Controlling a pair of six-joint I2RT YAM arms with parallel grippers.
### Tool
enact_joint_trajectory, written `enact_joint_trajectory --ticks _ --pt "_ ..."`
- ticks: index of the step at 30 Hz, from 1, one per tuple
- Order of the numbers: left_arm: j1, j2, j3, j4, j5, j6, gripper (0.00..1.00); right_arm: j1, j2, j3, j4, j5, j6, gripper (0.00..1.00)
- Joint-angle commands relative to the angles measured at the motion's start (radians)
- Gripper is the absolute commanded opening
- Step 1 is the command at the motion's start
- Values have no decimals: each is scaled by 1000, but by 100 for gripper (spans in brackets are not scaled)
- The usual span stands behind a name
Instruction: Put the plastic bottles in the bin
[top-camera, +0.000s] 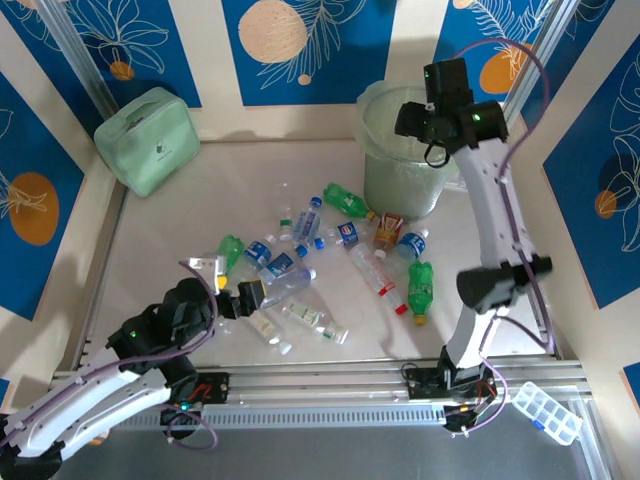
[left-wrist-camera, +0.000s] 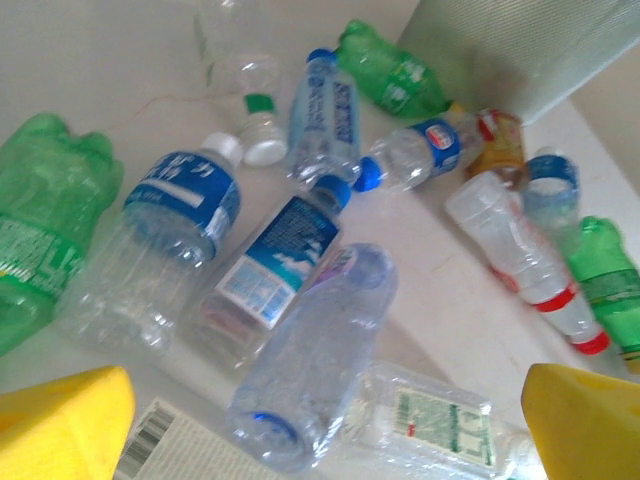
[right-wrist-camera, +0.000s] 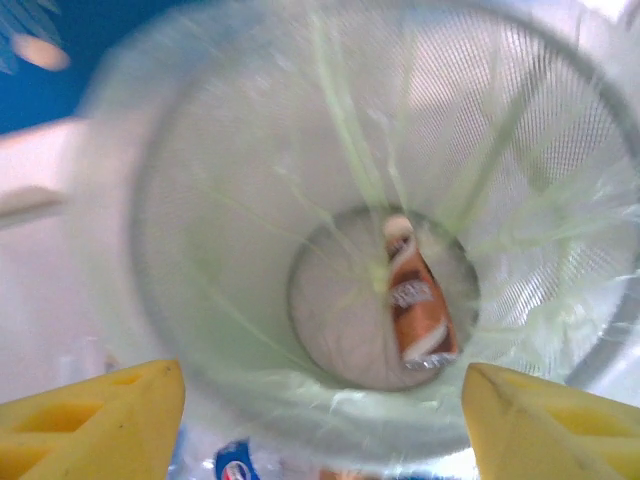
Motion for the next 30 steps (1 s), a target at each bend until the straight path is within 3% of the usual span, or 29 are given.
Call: enact_joint_trajectory --ticks 1,4,8,11,15,17,21,26,30 --pt "6 53 76 -146 -91 -84 99 101 -165 -206 199 18 -85 72" --pt "5 118 121 -315 -149 -269 100 260 -319 -461 349 68 -118 71" --pt "5 204 199 -549 -180 -463 100 438 -414 -714 427 52 -77 69" --pt "5 211 219 -707 -195 -648 100 545 -436 -896 532 52 -45 69" --pt "5 129 158 -744 -196 -807 99 646 -393 -1047 673 61 -31 69" --pt "8 101 138 -759 -219 -877 99 701 -352 -1097 746 127 -64 69" --pt "49 129 155 -797 -269 -933 99 752 -316 -1196 901 227 -106 70" --pt "188 150 126 -736 -163 -900 99 744 -404 -1382 1126 145 -64 69" --pt "294 115 55 -670 -68 -895 99 750 -446 -1443 1187 176 -73 69"
